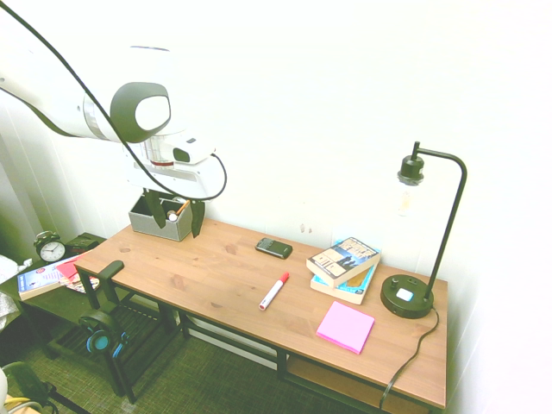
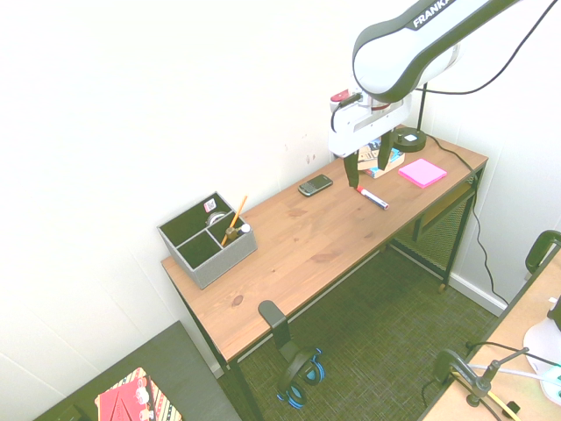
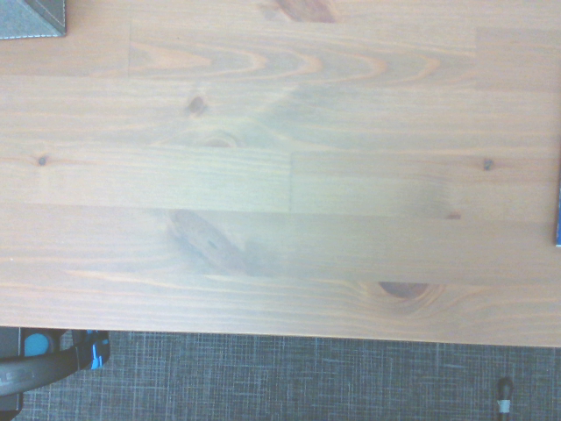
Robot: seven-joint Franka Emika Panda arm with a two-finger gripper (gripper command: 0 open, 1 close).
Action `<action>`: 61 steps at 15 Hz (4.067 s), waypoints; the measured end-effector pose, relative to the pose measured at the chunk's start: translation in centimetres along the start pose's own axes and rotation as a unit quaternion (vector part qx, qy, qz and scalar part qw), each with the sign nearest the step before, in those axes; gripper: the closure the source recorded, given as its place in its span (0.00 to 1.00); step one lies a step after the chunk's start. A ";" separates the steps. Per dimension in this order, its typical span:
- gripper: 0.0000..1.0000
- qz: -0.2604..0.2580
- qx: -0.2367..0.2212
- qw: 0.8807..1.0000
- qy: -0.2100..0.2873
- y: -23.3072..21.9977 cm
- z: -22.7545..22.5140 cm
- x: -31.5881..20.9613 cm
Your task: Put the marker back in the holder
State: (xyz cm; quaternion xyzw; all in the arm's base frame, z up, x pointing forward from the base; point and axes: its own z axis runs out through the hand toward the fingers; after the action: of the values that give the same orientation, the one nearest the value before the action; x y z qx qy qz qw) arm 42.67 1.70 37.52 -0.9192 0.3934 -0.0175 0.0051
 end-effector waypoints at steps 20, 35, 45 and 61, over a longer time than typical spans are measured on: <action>1.00 0.014 0.020 0.999 0.044 6.1 17.2 13.8; 1.00 0.019 0.015 0.999 0.028 5.9 22.2 15.6; 1.00 0.043 0.039 0.995 -0.080 3.1 17.0 12.7; 1.00 0.195 0.028 0.870 -0.453 -27.6 6.7 -0.3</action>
State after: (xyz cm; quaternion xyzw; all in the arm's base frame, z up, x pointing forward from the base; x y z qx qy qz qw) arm 62.67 20.90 31.43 -0.7306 0.5182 0.3912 0.2114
